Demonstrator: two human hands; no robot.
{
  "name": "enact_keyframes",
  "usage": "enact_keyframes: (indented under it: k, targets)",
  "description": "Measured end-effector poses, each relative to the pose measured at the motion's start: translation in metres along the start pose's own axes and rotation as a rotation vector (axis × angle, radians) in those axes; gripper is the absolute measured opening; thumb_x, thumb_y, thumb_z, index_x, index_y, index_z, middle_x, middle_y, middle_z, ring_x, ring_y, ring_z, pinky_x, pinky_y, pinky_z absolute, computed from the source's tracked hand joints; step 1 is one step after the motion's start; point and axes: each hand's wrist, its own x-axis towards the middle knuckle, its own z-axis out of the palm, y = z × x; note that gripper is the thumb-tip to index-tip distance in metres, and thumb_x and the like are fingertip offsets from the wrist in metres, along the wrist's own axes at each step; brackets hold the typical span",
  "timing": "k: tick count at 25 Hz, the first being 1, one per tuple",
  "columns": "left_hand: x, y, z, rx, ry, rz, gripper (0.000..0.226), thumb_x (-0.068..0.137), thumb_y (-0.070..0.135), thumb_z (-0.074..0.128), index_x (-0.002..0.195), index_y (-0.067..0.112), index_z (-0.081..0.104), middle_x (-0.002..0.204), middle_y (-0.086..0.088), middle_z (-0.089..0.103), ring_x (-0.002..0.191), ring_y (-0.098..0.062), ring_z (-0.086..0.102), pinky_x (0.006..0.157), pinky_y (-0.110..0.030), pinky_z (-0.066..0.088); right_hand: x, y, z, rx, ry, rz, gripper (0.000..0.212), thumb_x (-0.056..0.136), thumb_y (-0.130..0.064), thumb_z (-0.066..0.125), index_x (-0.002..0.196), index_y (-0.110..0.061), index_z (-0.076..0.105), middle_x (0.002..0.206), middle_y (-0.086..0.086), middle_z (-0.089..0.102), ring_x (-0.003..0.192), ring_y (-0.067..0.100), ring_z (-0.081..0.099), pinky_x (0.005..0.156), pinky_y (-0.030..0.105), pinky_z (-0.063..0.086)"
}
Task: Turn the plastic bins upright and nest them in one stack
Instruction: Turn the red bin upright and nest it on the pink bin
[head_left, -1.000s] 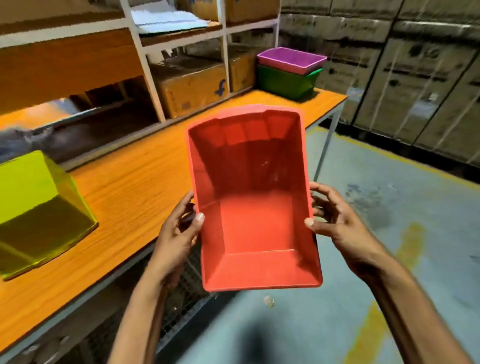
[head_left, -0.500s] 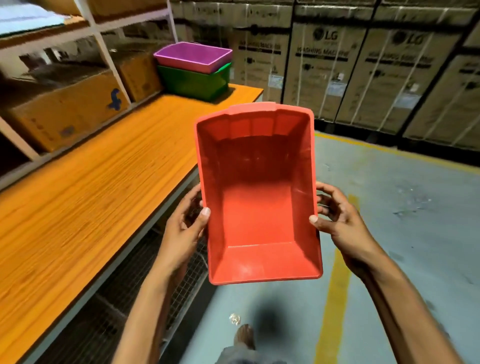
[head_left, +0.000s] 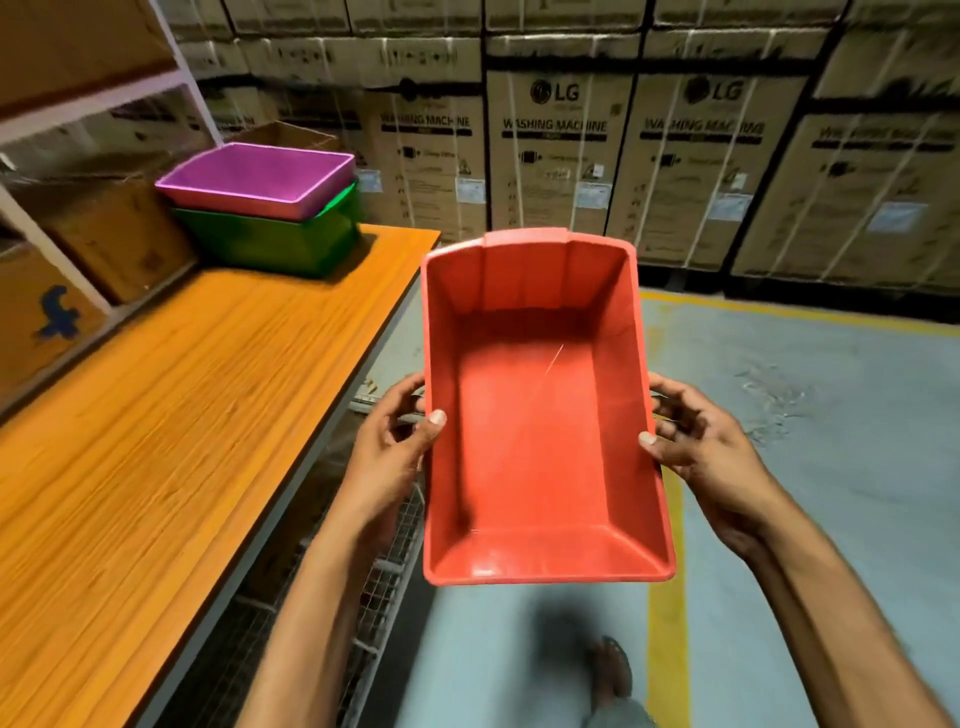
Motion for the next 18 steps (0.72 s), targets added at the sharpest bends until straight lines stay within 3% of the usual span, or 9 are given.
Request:
enact_keyframes:
  k: [3, 5, 7, 10, 12, 15, 18]
  targets:
    - [0.071, -0.004, 0.026, -0.074, 0.036, -0.150, 0.041, 0.090, 0.022, 0.075, 0.130, 0.023, 0.068, 0.108, 0.005, 0.074, 0.080, -0.016, 0.064, 0.057, -0.026, 0.048, 0.073, -0.012, -0.020, 0.078, -0.037, 0.117, 0.056, 0.090, 0.020, 0.050, 0.133, -0.012, 0.063, 0.131, 0.014, 0.068, 0.093, 0.009, 0.071, 0.073, 0.017, 0.059]
    - [0.117, -0.005, 0.045, -0.113, 0.085, -0.258, 0.028, 0.094, 0.019, 0.071, 0.122, 0.018, 0.072, 0.101, -0.001, 0.076, 0.075, -0.016, 0.064, 0.066, -0.029, 0.051, 0.122, -0.024, -0.035, 0.144, -0.089, 0.208, 0.049, 0.092, 0.020, 0.046, 0.133, -0.002, 0.060, 0.107, 0.008, 0.073, 0.061, -0.001, 0.068, 0.051, 0.011, 0.051]
    - [0.159, -0.001, 0.065, -0.174, 0.135, -0.309, 0.024, 0.094, 0.017, 0.071, 0.118, 0.013, 0.073, 0.095, -0.009, 0.076, 0.073, -0.018, 0.068, 0.079, -0.037, 0.055, 0.173, -0.038, -0.049, 0.189, -0.153, 0.273, 0.044, 0.094, 0.015, 0.042, 0.132, 0.003, 0.059, 0.082, -0.003, 0.067, 0.042, -0.002, 0.057, 0.040, 0.009, 0.042]
    - [0.215, 0.008, 0.096, -0.246, 0.248, -0.333, 0.033, 0.092, 0.016, 0.073, 0.122, 0.002, 0.070, 0.111, -0.023, 0.074, 0.092, -0.032, 0.071, 0.095, -0.055, 0.056, 0.249, -0.063, -0.070, 0.193, -0.244, 0.338, 0.042, 0.095, 0.009, 0.041, 0.134, 0.007, 0.056, 0.058, -0.012, 0.059, 0.031, 0.000, 0.041, 0.033, 0.009, 0.033]
    - [0.245, 0.018, 0.110, -0.267, 0.289, -0.315, 0.036, 0.091, 0.018, 0.074, 0.122, 0.000, 0.070, 0.118, -0.027, 0.072, 0.098, -0.034, 0.069, 0.099, -0.057, 0.054, 0.295, -0.080, -0.079, 0.178, -0.290, 0.367, 0.047, 0.095, 0.006, 0.043, 0.140, 0.011, 0.050, 0.047, -0.014, 0.049, 0.030, 0.002, 0.033, 0.033, 0.008, 0.030]
    - [0.282, 0.031, 0.115, -0.209, 0.286, -0.265, 0.049, 0.082, 0.035, 0.082, 0.124, 0.012, 0.070, 0.124, -0.018, 0.072, 0.116, -0.033, 0.067, 0.108, -0.059, 0.046, 0.357, -0.103, -0.081, 0.160, -0.357, 0.335, 0.042, 0.095, 0.007, 0.041, 0.135, 0.006, 0.057, 0.050, -0.013, 0.059, 0.031, 0.001, 0.042, 0.033, 0.006, 0.030]
    - [0.316, 0.044, 0.109, -0.159, 0.276, -0.144, 0.038, 0.092, 0.032, 0.073, 0.129, 0.027, 0.068, 0.126, -0.006, 0.074, 0.122, -0.030, 0.066, 0.106, -0.054, 0.049, 0.412, -0.124, -0.067, 0.150, -0.411, 0.229, 0.044, 0.094, 0.009, 0.044, 0.134, 0.002, 0.060, 0.076, -0.009, 0.069, 0.033, 0.000, 0.044, 0.034, 0.006, 0.031]
